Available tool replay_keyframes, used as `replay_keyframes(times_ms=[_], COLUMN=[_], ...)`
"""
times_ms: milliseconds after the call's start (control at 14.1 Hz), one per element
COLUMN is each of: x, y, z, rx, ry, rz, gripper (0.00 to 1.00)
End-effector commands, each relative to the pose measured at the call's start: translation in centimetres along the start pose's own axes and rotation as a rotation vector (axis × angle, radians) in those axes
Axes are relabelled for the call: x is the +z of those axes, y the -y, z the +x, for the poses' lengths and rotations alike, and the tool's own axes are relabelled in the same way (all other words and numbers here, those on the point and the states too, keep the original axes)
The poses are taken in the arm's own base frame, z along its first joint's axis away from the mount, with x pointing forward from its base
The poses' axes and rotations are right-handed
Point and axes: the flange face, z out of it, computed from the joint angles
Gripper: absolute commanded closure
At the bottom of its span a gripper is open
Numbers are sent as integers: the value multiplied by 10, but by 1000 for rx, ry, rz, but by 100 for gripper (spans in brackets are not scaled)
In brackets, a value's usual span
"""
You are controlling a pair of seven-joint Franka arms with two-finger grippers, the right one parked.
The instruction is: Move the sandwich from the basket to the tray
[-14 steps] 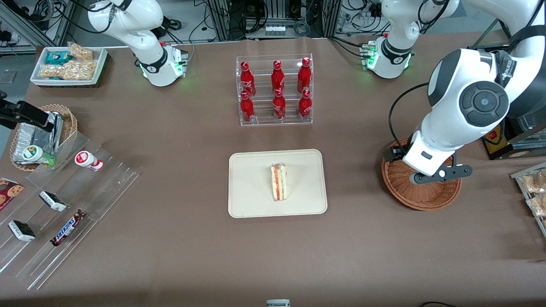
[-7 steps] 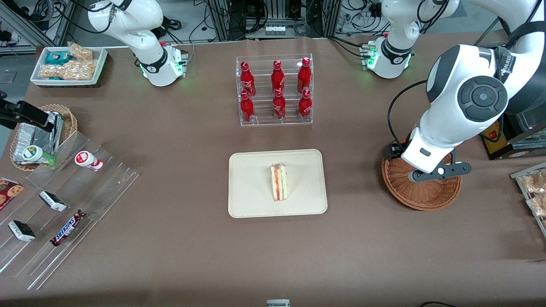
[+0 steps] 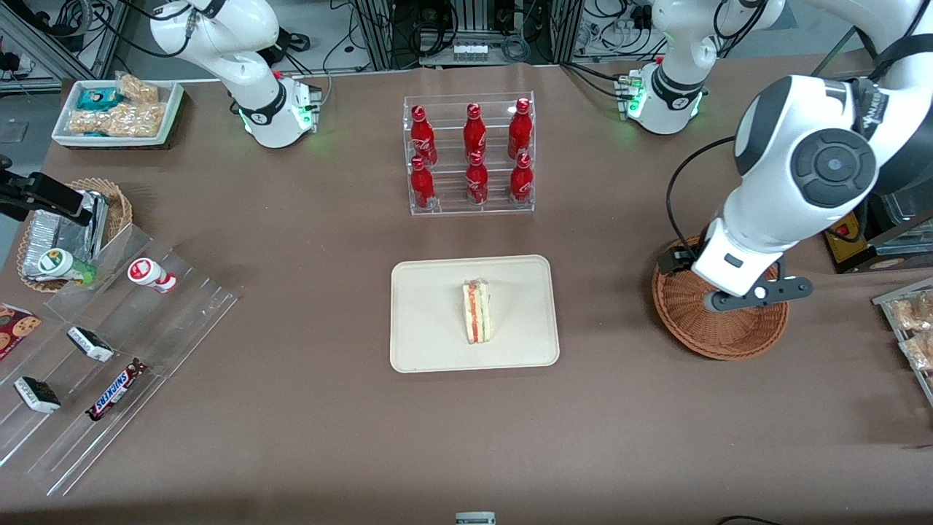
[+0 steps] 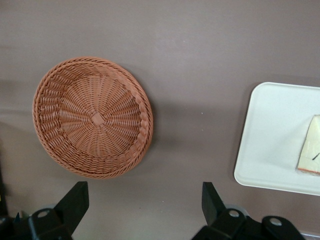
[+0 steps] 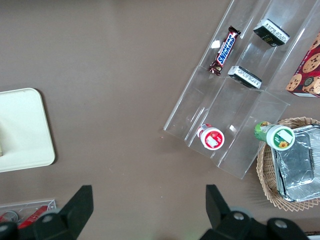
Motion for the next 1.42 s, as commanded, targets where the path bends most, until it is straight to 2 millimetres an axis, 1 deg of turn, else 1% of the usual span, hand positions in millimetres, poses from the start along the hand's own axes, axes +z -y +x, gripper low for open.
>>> replay_keyframes(times_ms=[0,142,213,284,355,426,567,709,851,993,1348], x=[-18,-16,-20,-28,-37,-43,-57,-68,-72,-76,-80], y=[37,59,85,108,126,139,154,158,155,157,157], z=[-2,2,4,3,0,-7,-19,-29,-26,-23,-25], rx=[-38,29,38,63,95,132,165,188,193,189,179], ry=[8,34,49,44,41,55,57,50,29,-5,-12], rz=[-34,-41,-51,-76,-88,-86,-89,-103,-122,-121,-113], gripper=[0,0,0,0,0,0,0,0,0,0,0])
